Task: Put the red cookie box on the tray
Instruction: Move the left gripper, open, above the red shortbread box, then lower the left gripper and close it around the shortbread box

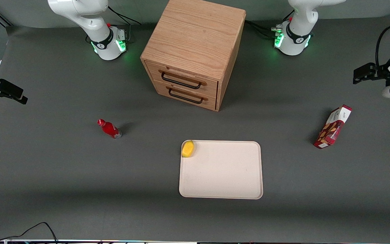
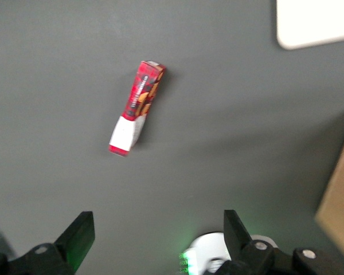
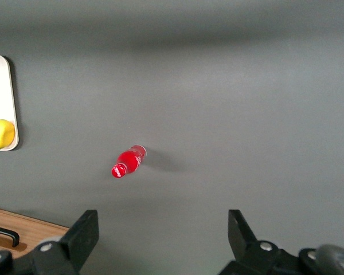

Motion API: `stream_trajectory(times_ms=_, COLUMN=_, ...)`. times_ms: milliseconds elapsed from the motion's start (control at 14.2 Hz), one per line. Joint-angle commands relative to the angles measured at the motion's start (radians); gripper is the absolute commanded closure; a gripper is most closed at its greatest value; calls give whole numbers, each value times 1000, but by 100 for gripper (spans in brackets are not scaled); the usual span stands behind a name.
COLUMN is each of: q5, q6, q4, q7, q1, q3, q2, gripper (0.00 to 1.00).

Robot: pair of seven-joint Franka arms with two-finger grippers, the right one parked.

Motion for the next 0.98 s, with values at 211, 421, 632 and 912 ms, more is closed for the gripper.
stream_trajectory(times_ms=211, q5=16, q6=552, q4=-379, q7=371, q1=5, q3=130, q2=106, gripper=0)
stream_trajectory(times_ms=421, q5=15, q6=918, q4=-571, q7=372, q1=7, q3=132, q2=176, gripper=0)
stream_trajectory(times_ms=632, q5=-20, q6=1114, q4=-636, q7=372, q1=8, q3=135, q2=260, gripper=93)
stream_trajectory(times_ms=912, q5=-36, q6=1108, q4=-627, q7=374, q1=8, q3=151, q2=264, gripper=100)
